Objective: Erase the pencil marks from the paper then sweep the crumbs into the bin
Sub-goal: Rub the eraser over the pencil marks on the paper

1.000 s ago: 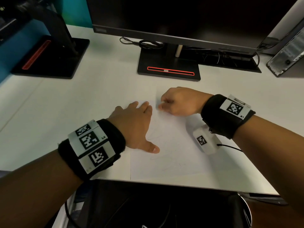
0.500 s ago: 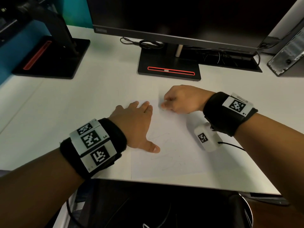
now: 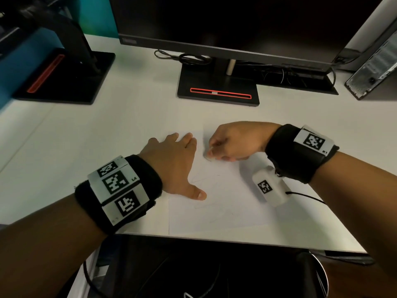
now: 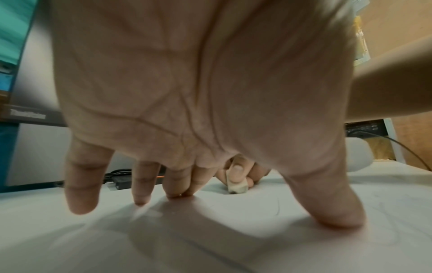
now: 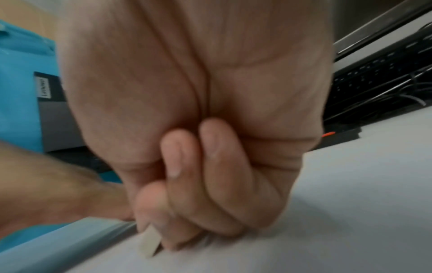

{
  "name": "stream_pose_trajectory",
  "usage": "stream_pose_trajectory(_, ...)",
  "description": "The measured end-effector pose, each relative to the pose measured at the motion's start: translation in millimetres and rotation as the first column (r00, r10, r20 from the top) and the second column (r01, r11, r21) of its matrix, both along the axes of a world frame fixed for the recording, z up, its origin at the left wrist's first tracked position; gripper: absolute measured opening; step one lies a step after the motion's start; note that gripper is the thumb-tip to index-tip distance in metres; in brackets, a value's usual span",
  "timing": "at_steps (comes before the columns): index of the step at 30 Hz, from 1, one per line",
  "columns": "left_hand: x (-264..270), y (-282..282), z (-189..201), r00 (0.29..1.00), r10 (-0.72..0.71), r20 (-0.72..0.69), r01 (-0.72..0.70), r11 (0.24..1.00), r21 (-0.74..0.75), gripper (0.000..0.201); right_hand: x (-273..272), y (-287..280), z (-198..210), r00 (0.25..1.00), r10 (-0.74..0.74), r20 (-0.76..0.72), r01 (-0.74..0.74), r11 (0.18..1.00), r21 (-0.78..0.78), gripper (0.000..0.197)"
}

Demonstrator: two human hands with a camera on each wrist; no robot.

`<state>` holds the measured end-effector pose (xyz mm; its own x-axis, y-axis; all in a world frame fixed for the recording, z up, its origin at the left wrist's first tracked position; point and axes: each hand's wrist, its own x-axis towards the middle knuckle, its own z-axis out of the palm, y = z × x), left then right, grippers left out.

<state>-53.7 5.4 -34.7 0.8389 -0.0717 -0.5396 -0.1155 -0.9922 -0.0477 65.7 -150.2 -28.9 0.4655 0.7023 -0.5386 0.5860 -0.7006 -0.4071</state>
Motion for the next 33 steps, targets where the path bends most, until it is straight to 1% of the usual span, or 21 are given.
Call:
stream_pose_trajectory(1, 0.0, -0.2, 0.5, 1.000, -0.001, 0.001, 0.001, 1.000, 0.000, 0.132, 3.9, 0.7, 1.9, 0.998, -0.012, 0.055, 0.011, 1.000, 0.004, 0.042)
stream_pose_trajectory(3, -0.3, -0.1, 1.2, 1.000, -0.001, 0.003, 0.001, 1.000, -0.001, 0.131, 4.8, 4.5, 1.0, 0.980, 0.007, 0.201, -0.014, 0.999, 0.037, 0.044)
stream_pose_trajectory(4, -0.5, -0.3, 1.5, 1.000, 0.000, 0.004, 0.000, 1.000, -0.003, 0.130, 1.2, 6.0, -1.2, 0.974, 0.031, 0.225, -0.043, 0.998, 0.049, 0.043)
stream_pose_trajectory(5, -0.6, -0.2, 1.5, 1.000, 0.002, 0.003, -0.002, 1.000, -0.006, 0.130, -2.9, 6.5, -4.0, 0.977, 0.061, 0.206, -0.072, 0.996, 0.050, 0.042)
stream_pose_trajectory(6, -0.8, -0.1, 1.3, 1.000, 0.005, 0.002, -0.005, 1.000, -0.009, 0.130, -6.4, 5.7, -5.8, 0.987, 0.075, 0.143, -0.081, 0.996, 0.037, 0.042)
stream_pose_trajectory(7, -0.7, -0.1, 1.4, 1.000, 0.006, 0.000, -0.005, 1.000, -0.010, 0.130, -8.2, 4.1, -4.5, 0.995, 0.067, 0.072, -0.068, 0.998, 0.017, 0.042)
stream_pose_trajectory(8, -0.6, -0.2, 1.6, 1.000, 0.006, -0.001, -0.006, 1.000, -0.009, 0.130, -6.4, 2.6, -2.1, 0.998, 0.047, 0.039, -0.047, 0.999, 0.001, 0.043)
stream_pose_trajectory(9, -0.6, -0.4, 1.8, 1.000, 0.005, -0.002, -0.005, 1.000, -0.009, 0.130, -1.9, 2.0, 0.3, 0.998, 0.028, 0.058, -0.028, 1.000, -0.009, 0.044)
stream_pose_trajectory(11, -0.2, -0.3, 2.1, 1.000, 0.005, -0.002, -0.005, 1.000, -0.010, 0.130, 3.2, 3.9, 4.2, 0.979, 0.032, 0.204, -0.035, 0.999, 0.009, 0.044)
stream_pose_trajectory(12, -0.1, -0.4, 1.8, 1.000, 0.005, -0.001, -0.005, 1.000, -0.013, 0.130, 1.7, 5.3, 3.4, 0.969, 0.043, 0.242, -0.051, 0.998, 0.026, 0.043)
stream_pose_trajectory(13, 0.0, -0.2, 1.4, 1.000, 0.005, 0.001, -0.005, 1.000, -0.014, 0.130, -1.3, 6.4, 1.7, 0.971, 0.061, 0.232, -0.071, 0.997, 0.037, 0.042)
stream_pose_trajectory(15, -0.1, 1.0, 0.2, 1.000, 0.007, 0.002, -0.007, 1.000, -0.018, 0.130, -7.4, 6.5, -1.9, 0.990, 0.078, 0.115, -0.081, 0.996, 0.027, 0.042)
stream_pose_trajectory(16, -0.2, 1.4, -0.5, 1.000, 0.009, -0.002, -0.009, 1.000, -0.022, 0.130, -8.1, 5.6, -1.2, 0.996, 0.063, 0.062, -0.064, 0.998, 0.011, 0.042)
stream_pose_trajectory(17, -0.4, 1.5, -1.1, 1.000, 0.011, -0.005, -0.011, 1.000, -0.028, 0.131, -5.4, 4.2, 0.0, 0.998, 0.037, 0.044, -0.036, 0.999, -0.002, 0.042)
stream_pose_trajectory(20, -0.9, 2.1, -1.2, 1.000, 0.013, -0.004, -0.013, 0.998, -0.057, 0.131, 4.1, 0.3, 1.1, 0.995, -0.045, 0.091, 0.042, 0.999, 0.030, 0.043)
stream_pose_trajectory(23, -4.4, 9.5, -0.3, 1.000, -0.002, 0.000, 0.002, 0.993, -0.119, 0.128, 3.5, -6.2, -5.4, 0.992, -0.123, 0.032, 0.120, 0.989, 0.082, 0.038)
stream_pose_trajectory(26, -7.7, 20.4, -0.4, 0.999, 0.040, 0.021, -0.036, 0.986, -0.163, 0.119, 5.7, -13.1, -3.6, 0.983, -0.184, -0.007, 0.184, 0.979, 0.086, 0.035)
stream_pose_trajectory(28, -8.3, 23.1, -1.3, 0.998, 0.063, 0.022, -0.059, 0.987, -0.148, 0.120, 5.8, -11.8, -1.1, 0.984, -0.179, 0.023, 0.177, 0.982, 0.073, 0.035)
stream_pose_trajectory(31, -5.7, 20.2, -1.7, 0.996, 0.086, -0.012, -0.087, 0.990, -0.114, 0.122, -2.2, -4.4, -4.1, 0.991, -0.093, 0.093, 0.087, 0.994, 0.068, 0.038)
stream_pose_trajectory(33, -3.5, 18.9, -1.3, 0.994, 0.102, -0.038, -0.105, 0.990, -0.099, 0.124, -4.9, -0.2, -3.9, 0.994, -0.043, 0.097, 0.039, 0.998, 0.042, 0.039)
